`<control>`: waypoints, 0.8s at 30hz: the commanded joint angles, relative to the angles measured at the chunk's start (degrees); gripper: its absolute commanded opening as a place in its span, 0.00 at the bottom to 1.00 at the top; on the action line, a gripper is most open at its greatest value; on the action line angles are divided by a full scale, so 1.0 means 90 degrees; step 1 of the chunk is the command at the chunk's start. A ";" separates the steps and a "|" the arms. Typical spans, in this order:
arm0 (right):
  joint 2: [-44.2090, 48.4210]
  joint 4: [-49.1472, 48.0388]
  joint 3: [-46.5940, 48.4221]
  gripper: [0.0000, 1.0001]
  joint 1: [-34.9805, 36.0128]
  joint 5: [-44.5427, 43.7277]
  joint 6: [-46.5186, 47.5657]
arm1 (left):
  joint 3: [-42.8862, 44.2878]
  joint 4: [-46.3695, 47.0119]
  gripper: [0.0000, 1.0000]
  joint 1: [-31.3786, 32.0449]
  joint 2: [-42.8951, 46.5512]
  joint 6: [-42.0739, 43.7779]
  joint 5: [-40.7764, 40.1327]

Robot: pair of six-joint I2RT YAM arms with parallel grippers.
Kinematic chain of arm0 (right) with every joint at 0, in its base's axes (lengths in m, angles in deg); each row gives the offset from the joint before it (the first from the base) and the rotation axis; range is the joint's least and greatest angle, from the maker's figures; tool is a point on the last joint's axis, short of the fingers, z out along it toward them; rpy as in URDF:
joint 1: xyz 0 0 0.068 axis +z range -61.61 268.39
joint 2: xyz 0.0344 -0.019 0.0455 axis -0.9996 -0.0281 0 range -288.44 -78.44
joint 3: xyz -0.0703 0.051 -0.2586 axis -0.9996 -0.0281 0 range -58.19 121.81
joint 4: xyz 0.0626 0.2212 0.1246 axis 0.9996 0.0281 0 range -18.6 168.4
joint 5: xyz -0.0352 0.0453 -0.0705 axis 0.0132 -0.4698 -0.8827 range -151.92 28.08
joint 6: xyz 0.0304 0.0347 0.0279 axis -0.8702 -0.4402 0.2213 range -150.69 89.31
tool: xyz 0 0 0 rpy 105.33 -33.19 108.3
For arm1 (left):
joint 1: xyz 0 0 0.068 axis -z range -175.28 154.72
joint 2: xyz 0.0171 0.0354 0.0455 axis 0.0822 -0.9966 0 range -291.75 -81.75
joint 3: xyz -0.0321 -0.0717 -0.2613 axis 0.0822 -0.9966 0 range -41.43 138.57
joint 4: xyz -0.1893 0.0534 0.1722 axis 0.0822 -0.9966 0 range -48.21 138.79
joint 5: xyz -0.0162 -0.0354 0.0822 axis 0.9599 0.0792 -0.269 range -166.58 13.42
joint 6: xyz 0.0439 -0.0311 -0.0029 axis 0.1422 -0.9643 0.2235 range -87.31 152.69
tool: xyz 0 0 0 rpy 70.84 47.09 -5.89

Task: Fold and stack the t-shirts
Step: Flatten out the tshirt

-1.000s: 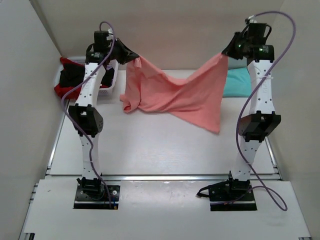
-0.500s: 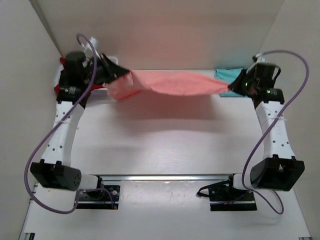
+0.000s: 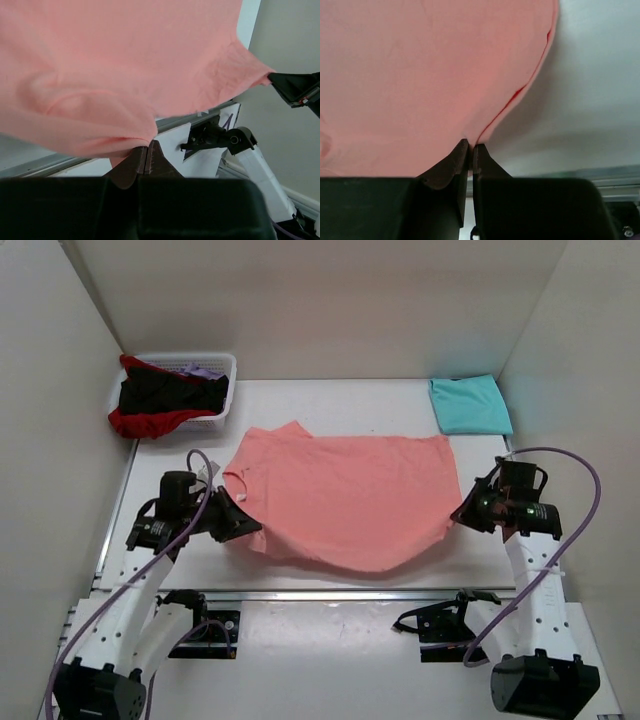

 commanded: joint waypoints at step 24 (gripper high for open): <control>-0.2513 -0.2086 0.3755 0.00 0.0802 -0.0468 0.0148 | 0.5436 0.2189 0.00 -0.0302 -0.3192 0.0241 -0.0445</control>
